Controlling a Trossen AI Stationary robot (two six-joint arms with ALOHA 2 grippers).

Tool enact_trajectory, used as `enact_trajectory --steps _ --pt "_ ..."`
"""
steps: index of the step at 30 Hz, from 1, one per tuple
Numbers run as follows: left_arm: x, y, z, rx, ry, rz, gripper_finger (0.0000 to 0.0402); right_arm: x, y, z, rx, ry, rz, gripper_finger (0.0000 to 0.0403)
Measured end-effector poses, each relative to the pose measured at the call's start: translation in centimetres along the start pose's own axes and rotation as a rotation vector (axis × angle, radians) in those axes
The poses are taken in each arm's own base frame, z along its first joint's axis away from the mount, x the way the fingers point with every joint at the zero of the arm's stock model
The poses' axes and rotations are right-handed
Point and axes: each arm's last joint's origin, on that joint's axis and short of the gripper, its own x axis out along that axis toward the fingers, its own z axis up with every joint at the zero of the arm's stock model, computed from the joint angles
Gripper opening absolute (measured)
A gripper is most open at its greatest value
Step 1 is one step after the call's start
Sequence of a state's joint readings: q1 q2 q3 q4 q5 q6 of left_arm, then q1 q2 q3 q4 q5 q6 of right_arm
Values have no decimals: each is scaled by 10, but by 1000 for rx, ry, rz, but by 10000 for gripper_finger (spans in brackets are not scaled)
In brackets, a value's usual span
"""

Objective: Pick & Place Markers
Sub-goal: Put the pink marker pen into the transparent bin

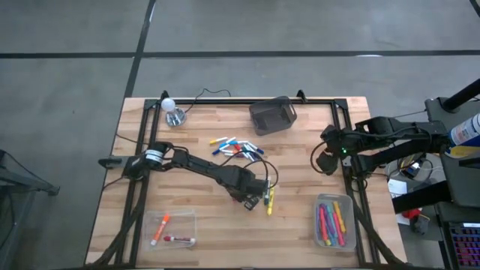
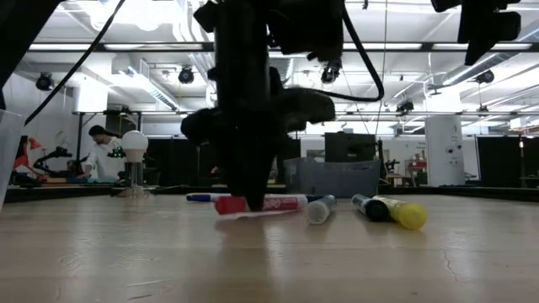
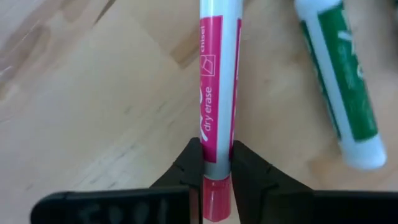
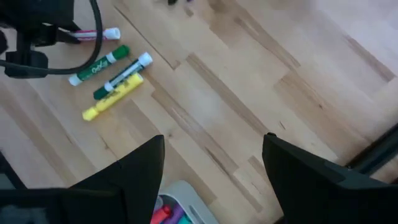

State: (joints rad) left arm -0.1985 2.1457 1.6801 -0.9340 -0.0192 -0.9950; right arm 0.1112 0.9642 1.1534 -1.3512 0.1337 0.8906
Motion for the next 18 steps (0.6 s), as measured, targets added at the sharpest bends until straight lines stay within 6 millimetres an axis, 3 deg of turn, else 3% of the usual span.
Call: enact_trajectory --steps 3,9,13,18 --pt "-16 0 -4 46 -8 -19 44 0 1 1 -1 -10 6 258" --pt "-80 8 -21 85 -43 -79 44 2 3 4 -16 -55 -1 258" --pt "-127 11 -52 131 -70 -152 44 5 5 6 -25 -68 -2 258" --pt "-166 15 -99 156 -106 -171 44 11 8 6 -54 -65 -6 258"
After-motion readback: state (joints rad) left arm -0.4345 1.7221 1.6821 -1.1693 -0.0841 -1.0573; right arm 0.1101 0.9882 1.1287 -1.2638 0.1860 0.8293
